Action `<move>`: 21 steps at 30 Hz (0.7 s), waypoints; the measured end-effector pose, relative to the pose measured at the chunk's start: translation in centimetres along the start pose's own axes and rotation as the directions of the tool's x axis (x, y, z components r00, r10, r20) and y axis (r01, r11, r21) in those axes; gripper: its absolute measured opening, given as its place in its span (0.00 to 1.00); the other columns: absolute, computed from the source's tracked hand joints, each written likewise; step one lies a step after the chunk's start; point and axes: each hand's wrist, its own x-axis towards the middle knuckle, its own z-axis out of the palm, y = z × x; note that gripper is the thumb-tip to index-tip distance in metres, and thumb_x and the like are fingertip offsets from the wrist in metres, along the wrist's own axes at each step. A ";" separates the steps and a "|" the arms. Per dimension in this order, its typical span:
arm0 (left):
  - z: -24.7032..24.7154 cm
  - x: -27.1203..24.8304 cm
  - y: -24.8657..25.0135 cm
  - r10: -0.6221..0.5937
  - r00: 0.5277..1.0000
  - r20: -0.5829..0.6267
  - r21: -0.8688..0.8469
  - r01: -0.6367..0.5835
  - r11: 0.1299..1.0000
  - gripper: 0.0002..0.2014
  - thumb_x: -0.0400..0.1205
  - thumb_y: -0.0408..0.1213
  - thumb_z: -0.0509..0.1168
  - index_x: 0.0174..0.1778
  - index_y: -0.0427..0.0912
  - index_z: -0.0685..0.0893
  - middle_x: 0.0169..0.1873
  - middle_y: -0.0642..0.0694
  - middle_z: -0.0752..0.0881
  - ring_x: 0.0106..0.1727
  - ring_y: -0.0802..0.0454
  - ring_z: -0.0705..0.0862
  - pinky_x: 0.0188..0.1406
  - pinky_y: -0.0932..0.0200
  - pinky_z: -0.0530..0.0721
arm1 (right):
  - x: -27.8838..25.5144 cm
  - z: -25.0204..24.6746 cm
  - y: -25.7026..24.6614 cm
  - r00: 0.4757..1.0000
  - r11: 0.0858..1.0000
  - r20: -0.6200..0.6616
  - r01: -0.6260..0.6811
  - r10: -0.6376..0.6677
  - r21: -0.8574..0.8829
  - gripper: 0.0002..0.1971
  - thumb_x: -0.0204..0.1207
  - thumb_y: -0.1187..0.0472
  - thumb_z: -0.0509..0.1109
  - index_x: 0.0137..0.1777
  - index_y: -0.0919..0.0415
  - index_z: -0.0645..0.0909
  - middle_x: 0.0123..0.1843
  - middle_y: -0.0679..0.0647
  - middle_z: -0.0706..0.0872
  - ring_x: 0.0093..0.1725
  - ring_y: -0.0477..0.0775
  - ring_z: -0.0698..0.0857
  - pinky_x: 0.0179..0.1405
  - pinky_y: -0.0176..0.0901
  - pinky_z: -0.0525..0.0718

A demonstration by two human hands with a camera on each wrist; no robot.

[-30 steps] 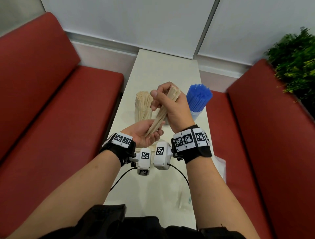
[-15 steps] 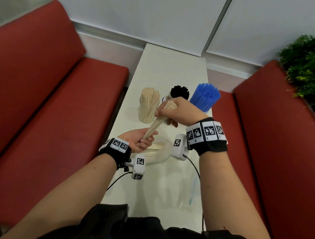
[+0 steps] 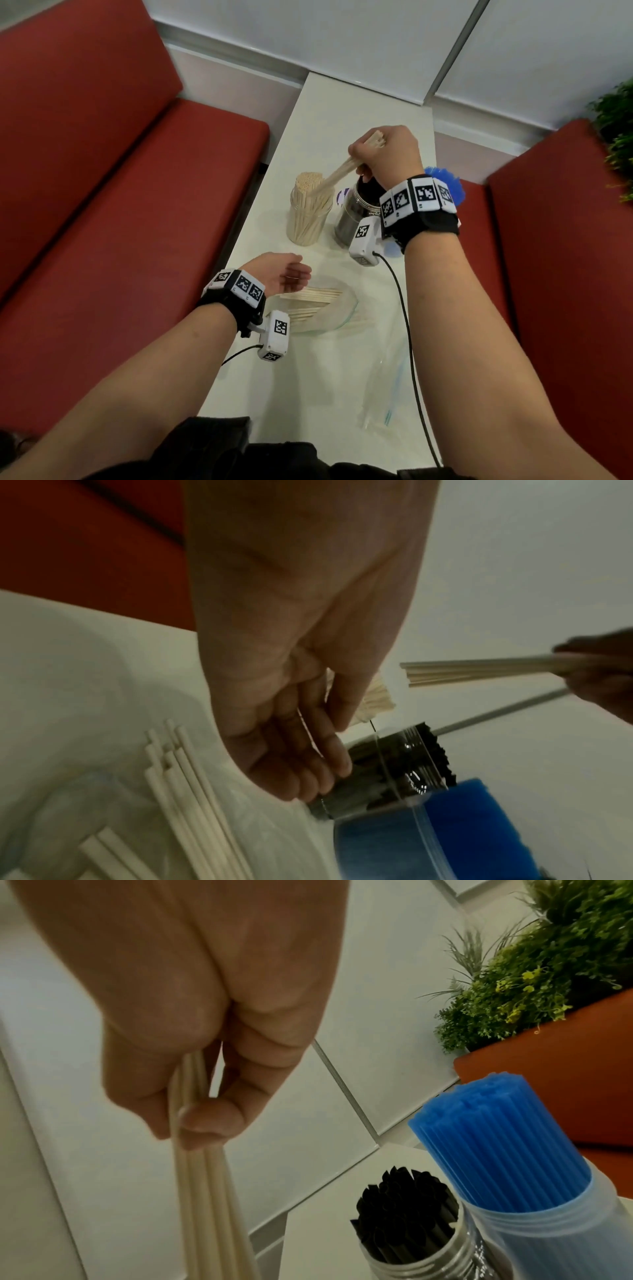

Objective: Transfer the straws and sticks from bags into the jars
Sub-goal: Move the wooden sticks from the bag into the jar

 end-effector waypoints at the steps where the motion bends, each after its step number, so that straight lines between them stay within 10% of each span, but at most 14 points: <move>1: 0.1 0.2 -0.1 0.001 1.000 0.013 0.068 -0.002 0.998 0.14 0.89 0.36 0.63 0.46 0.28 0.87 0.41 0.35 0.88 0.41 0.44 0.87 0.46 0.54 0.88 | 0.7 0.5 0.1 1.000 0.999 -0.020 -0.003 0.002 -0.038 0.05 0.76 0.67 0.72 0.45 0.69 0.88 0.35 0.67 0.90 0.24 0.55 0.83 0.31 0.45 0.86; 7: 1.6 1.7 0.1 0.032 0.999 -0.042 0.538 -0.005 0.843 0.11 0.81 0.26 0.70 0.56 0.22 0.87 0.48 0.33 0.88 0.44 0.45 0.86 0.52 0.54 0.85 | 4.2 4.6 2.5 0.998 0.978 0.033 -0.040 0.048 -0.204 0.07 0.77 0.68 0.69 0.47 0.68 0.88 0.39 0.64 0.90 0.33 0.58 0.89 0.35 0.49 0.90; 14: 2.4 4.3 -1.1 0.109 0.991 0.081 0.951 -0.109 0.291 0.19 0.82 0.35 0.72 0.69 0.35 0.86 0.69 0.41 0.85 0.70 0.44 0.82 0.68 0.55 0.78 | 6.6 9.3 6.9 0.991 0.920 0.131 0.042 0.010 -0.390 0.07 0.75 0.65 0.69 0.49 0.61 0.88 0.48 0.61 0.91 0.45 0.58 0.86 0.48 0.48 0.88; 21: 2.1 7.1 -4.1 0.127 0.982 0.137 0.986 -0.122 -0.114 0.33 0.80 0.47 0.72 0.81 0.46 0.72 0.75 0.42 0.71 0.73 0.39 0.72 0.71 0.43 0.76 | 7.6 13.6 9.8 0.953 0.815 0.280 0.253 -0.116 -0.522 0.29 0.81 0.63 0.66 0.83 0.53 0.67 0.78 0.60 0.73 0.78 0.64 0.70 0.77 0.57 0.71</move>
